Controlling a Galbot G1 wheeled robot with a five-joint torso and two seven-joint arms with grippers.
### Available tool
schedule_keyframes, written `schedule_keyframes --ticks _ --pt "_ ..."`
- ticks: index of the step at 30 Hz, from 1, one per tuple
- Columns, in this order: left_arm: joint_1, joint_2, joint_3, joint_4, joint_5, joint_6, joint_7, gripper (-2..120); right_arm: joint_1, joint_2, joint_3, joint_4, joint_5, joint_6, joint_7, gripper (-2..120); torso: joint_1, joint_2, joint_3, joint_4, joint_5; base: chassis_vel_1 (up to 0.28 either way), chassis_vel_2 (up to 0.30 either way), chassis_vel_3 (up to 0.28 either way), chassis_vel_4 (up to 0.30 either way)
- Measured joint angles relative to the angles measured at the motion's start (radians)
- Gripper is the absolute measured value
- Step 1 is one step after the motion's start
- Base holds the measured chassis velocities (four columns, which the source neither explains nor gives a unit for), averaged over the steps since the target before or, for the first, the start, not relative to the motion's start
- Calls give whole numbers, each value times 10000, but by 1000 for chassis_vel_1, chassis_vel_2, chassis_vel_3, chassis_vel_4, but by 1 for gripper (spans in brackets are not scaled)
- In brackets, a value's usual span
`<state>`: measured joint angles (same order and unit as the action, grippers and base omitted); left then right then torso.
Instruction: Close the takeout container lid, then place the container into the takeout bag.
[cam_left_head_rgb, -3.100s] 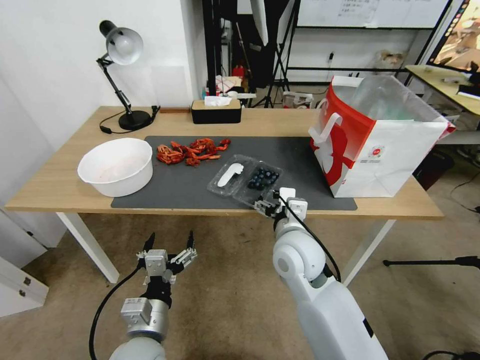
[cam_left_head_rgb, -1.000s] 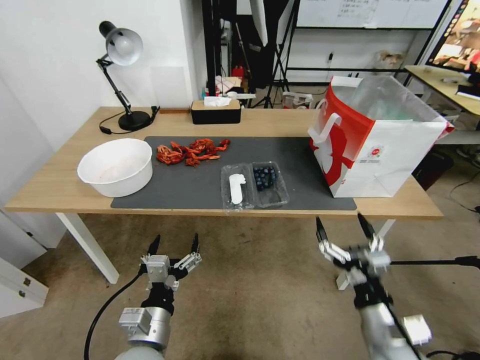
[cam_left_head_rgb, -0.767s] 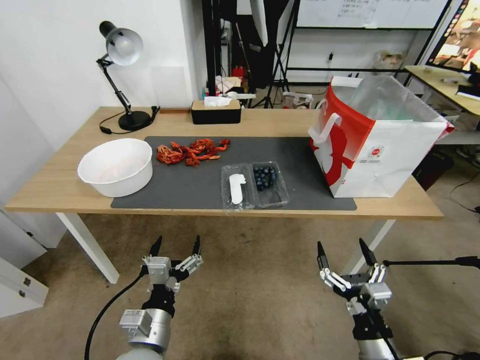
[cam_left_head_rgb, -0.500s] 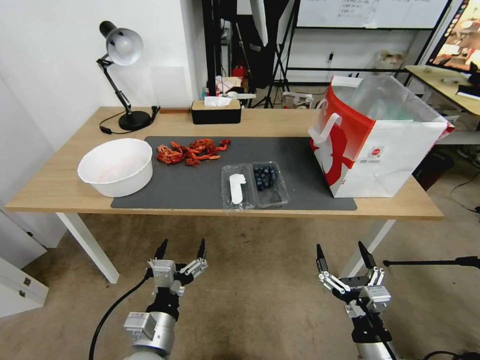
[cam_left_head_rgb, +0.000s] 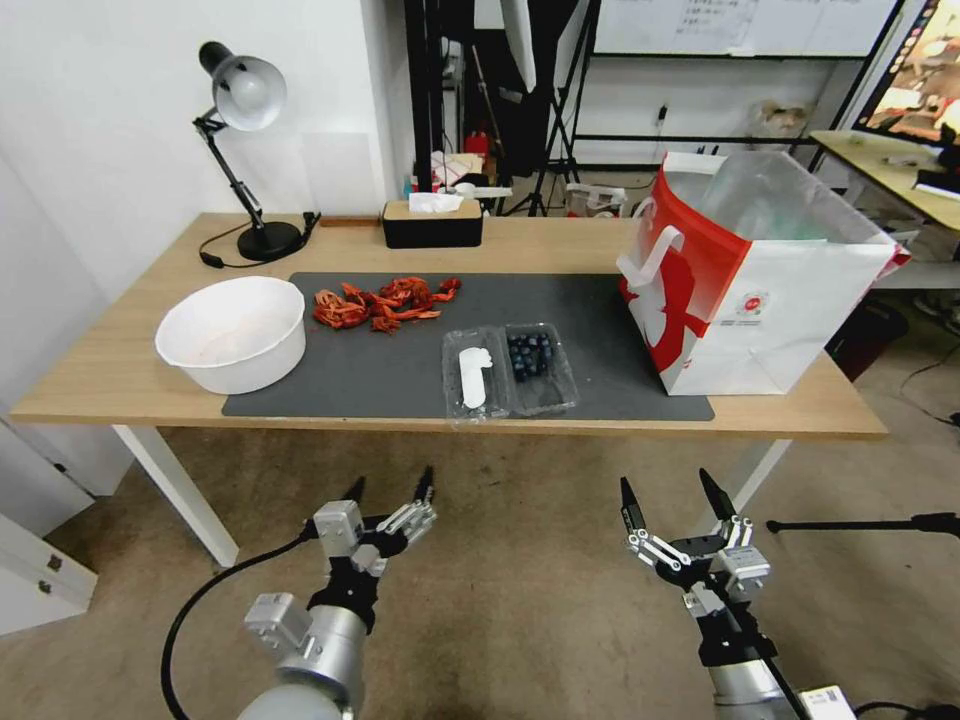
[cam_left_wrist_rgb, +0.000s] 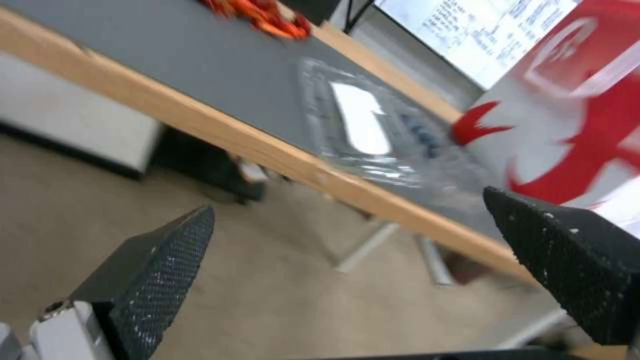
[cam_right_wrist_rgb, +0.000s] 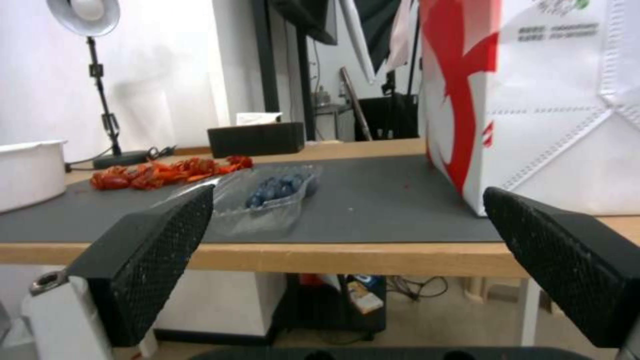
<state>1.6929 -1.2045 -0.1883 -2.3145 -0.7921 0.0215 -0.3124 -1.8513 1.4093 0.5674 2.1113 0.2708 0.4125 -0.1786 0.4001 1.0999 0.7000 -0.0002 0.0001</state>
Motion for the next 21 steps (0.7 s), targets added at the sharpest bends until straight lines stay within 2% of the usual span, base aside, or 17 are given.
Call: schedule_keyframes --ticks 1,3,5,7,8,11,12,15,21 --pt "0 0 0 0 0 0 0 100 0 0 0 0 0 0 0 100 0 0 0 0 0 0 0 0 0" --pt "-118 -122 134 -267 -871 174 -187 100 149 -172 -95 -77 42 -179 2 100 0 0 0 4 0 0 0 0 0" --pt "-241 -163 209 -344 -1249 246 -303 100 192 -236 -120 -107 62 -242 2 100 0 0 0 6 2 0 0 0 0" --pt "-764 -185 448 -399 -2315 545 -603 100 154 -258 -107 -130 82 -258 4 100 0 0 0 2 -1 0 0 0 0" --pt "-764 -185 448 -399 -2315 545 -603 100 154 -258 -107 -130 82 -258 4 100 0 0 0 2 -1 0 0 0 0" --pt "-1617 -204 852 -331 -3721 615 -1048 100 27 -180 -37 -131 75 -239 9 100 0 0 0 1 -1 0 0 0 0" --pt "-1617 -204 852 -331 -3721 615 -1048 100 27 -180 -37 -131 75 -239 9 100 0 0 0 1 -1 0 0 0 0" --pt "-2642 -327 1361 -90 -5110 447 -1835 100 -71 -29 -5 -111 -1 -191 26 100 0 0 0 1 0 0 0 0 0" --pt "-3540 -485 1883 418 -5638 204 -2374 100 -146 167 -1 -111 -160 -134 71 100 0 0 0 1 -2 0 0 0 0"
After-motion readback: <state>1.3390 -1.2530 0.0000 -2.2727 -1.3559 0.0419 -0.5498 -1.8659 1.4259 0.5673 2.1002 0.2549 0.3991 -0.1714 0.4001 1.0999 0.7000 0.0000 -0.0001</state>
